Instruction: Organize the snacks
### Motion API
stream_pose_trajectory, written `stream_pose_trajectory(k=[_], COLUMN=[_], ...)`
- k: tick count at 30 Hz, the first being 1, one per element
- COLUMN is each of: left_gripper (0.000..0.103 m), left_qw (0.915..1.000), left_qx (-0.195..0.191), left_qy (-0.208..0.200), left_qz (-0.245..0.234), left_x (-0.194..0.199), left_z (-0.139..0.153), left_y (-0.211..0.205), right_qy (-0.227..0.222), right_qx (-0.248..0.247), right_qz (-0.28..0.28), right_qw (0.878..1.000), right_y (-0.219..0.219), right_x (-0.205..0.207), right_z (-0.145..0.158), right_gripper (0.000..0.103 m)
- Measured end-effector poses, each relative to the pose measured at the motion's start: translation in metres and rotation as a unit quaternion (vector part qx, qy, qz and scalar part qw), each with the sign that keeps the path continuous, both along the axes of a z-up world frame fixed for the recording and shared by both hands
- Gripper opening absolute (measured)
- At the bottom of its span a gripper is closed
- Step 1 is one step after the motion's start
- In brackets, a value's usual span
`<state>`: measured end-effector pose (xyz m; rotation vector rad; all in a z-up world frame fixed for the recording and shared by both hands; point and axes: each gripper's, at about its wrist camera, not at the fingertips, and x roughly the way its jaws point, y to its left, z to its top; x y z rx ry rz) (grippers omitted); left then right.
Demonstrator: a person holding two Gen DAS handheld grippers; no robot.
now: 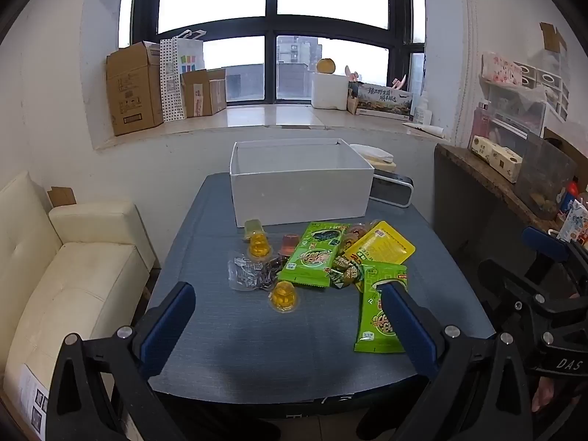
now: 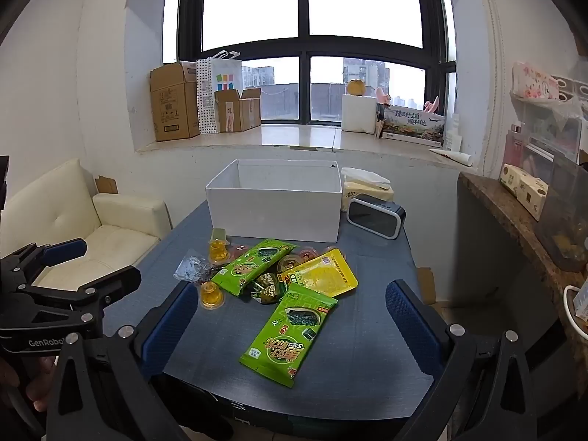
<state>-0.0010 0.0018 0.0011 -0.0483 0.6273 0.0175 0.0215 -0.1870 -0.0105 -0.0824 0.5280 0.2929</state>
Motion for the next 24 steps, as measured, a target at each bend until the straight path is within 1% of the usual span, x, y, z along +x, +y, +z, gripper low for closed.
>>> stream_pose_trajectory(k=[2, 3, 4, 5, 16, 24], left_gripper=[0.103, 0.103, 0.103, 0.103, 0.103, 0.103], left_qw=[1.0, 1.0, 1.0, 1.0, 1.0, 1.0], left_qx=[-0.002, 0.003, 0.002, 0.004, 0.004, 0.002], left_qy=[-0.001, 0.0, 0.0, 0.004, 0.002, 0.001], left_qz=[0.001, -0.001, -0.001, -0.002, -0.002, -0.003], left_x=[-0.0006, -0.0023, -0.0029, -0.001, 0.0002, -0.0014], left_z=[0.0001, -0.007, -0.008, -0.0058, -0.0039, 0.001], left_y=[0.0011, 0.0011, 0.0014, 0.001, -0.0008, -0.0032], right_qy=[-0.001, -0.001, 0.0, 0.0, -0.001, -0.001], right_qx=[0.002, 0.002, 0.002, 0.002, 0.003, 0.002], right_qz=[0.0, 0.0, 0.0, 0.0, 0.0, -0.005], right_qw=[1.0, 1.0, 1.0, 1.0, 1.0, 1.0], right_y=[0.0001, 0.0002, 0.0003, 0.0002, -0.0037, -0.002], right_x=[0.0, -0.0001, -0.0001, -0.0001, 0.0015, 0.0016], right_z=[0.0, 0.0, 0.0, 0.0001, 0.0045, 0.0024], right_gripper=[0.103, 0.103, 0.103, 0.103, 0.103, 0.103])
